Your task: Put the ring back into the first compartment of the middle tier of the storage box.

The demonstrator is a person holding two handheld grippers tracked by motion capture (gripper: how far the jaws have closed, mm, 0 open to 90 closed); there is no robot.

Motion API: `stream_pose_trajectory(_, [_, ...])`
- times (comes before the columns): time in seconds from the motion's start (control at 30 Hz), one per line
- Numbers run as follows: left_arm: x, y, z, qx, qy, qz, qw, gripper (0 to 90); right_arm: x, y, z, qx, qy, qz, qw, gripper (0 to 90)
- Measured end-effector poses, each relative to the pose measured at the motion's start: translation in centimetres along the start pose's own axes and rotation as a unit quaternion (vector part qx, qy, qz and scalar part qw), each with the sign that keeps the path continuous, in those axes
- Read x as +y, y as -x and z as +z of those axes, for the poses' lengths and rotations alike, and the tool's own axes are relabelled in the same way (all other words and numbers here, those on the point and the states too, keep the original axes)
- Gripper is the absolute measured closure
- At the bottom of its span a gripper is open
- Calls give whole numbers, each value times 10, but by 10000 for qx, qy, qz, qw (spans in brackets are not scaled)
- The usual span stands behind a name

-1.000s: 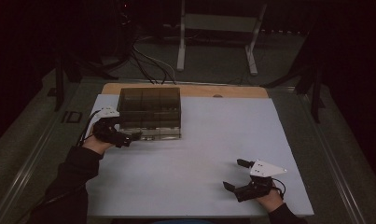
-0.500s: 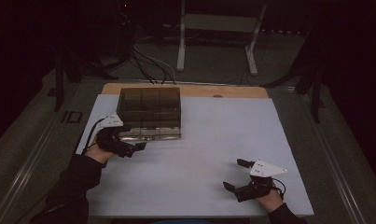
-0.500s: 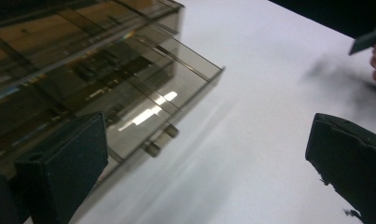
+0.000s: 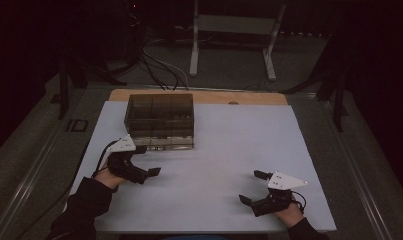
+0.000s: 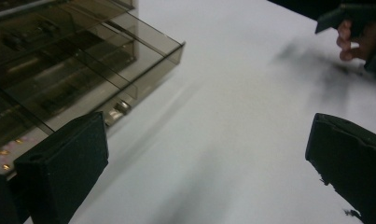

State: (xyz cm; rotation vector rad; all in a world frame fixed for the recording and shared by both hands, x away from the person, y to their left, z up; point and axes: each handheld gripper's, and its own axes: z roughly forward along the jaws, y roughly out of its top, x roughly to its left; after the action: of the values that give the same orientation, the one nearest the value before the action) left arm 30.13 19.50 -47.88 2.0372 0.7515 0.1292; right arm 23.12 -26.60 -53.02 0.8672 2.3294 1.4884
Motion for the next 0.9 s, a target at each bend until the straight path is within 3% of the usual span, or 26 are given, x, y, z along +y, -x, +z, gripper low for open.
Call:
stream_pose_trajectory(0.57, [-37,20,2,-247,89,188,9995,10,0,0,0,-6,-4,1,10000,0])
stream_pose_trajectory(0.77, [-55,25,1,-136,-223,120,9996,9,0,0,0,-7,-3,-2,10000,0])
stream_pose_trajectory(0.9, [-63,27,-2,-96,-392,200,9990,9,0,0,0,1,-11,2,10000,0])
